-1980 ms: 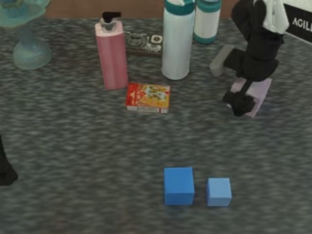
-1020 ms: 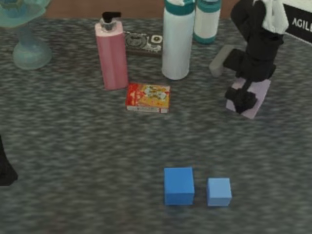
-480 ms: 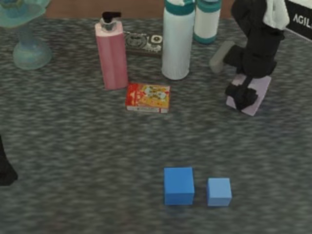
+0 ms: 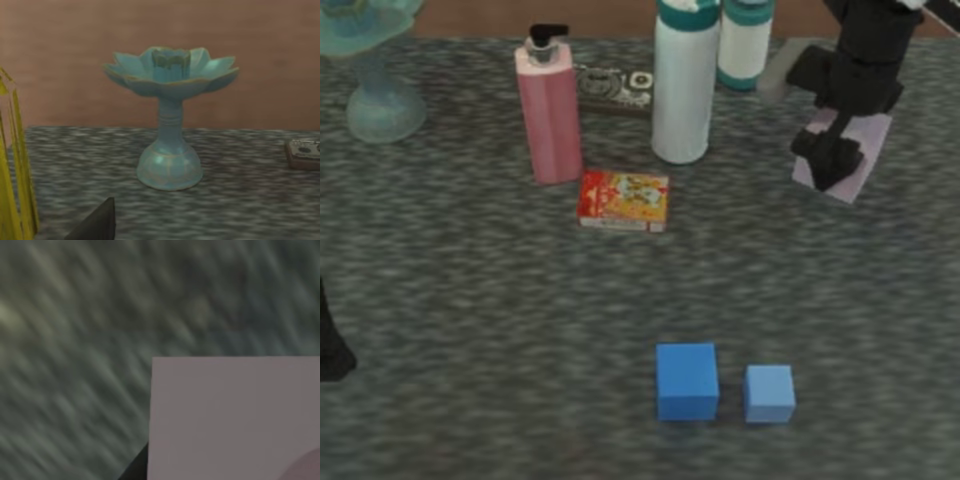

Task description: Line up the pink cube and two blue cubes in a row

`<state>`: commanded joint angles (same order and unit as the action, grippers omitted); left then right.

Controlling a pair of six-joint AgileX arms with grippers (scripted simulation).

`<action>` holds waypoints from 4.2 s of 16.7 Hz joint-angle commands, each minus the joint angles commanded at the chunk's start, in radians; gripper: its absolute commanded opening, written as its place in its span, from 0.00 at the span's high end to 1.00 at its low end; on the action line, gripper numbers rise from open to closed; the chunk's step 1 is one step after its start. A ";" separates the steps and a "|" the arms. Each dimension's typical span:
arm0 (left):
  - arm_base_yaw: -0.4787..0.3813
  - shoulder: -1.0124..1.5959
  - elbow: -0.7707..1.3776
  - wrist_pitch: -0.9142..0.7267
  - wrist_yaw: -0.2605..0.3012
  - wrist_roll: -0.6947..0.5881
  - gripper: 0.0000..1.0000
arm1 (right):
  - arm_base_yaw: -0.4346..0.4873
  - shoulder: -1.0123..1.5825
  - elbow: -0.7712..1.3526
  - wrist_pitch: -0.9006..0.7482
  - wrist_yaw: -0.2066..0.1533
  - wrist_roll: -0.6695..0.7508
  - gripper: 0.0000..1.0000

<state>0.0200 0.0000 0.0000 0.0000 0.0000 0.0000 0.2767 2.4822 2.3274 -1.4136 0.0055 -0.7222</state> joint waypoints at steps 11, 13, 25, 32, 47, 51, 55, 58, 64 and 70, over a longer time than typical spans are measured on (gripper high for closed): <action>0.000 0.000 0.000 0.000 0.000 0.000 0.00 | 0.338 -0.024 -0.012 -0.012 -0.005 0.083 1.00; 0.000 0.000 0.000 0.000 0.000 0.000 0.00 | 0.472 -0.036 -0.021 -0.016 -0.005 0.113 1.00; 0.000 0.000 0.000 0.000 0.000 0.000 0.00 | 0.735 -0.066 -0.047 -0.019 -0.003 0.180 1.00; 0.000 0.000 0.000 0.000 0.000 0.000 0.00 | 0.736 -0.071 -0.277 0.214 -0.002 0.183 1.00; 0.000 0.000 0.000 0.000 0.000 0.000 0.00 | 0.740 -0.065 -0.316 0.252 -0.001 0.182 0.32; 0.000 0.000 0.000 0.000 0.000 0.000 0.00 | 0.740 -0.065 -0.316 0.252 -0.001 0.182 0.02; 0.000 0.000 0.000 0.000 0.000 0.000 0.00 | 0.740 -0.065 -0.316 0.252 -0.001 0.182 0.00; 0.000 0.000 0.000 0.000 0.000 0.000 0.00 | 0.740 -0.065 -0.316 0.252 -0.001 0.182 0.00; 0.000 0.000 0.000 0.000 0.000 0.000 0.00 | 0.739 -0.071 -0.241 0.182 -0.003 0.183 0.00; 0.000 0.000 0.000 0.000 0.000 0.000 0.00 | 0.746 -0.079 -0.065 -0.013 -0.002 0.180 0.00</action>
<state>0.0200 0.0000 0.0000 0.0000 0.0000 0.0000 1.0223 2.4030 2.2621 -1.4263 0.0040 -0.5423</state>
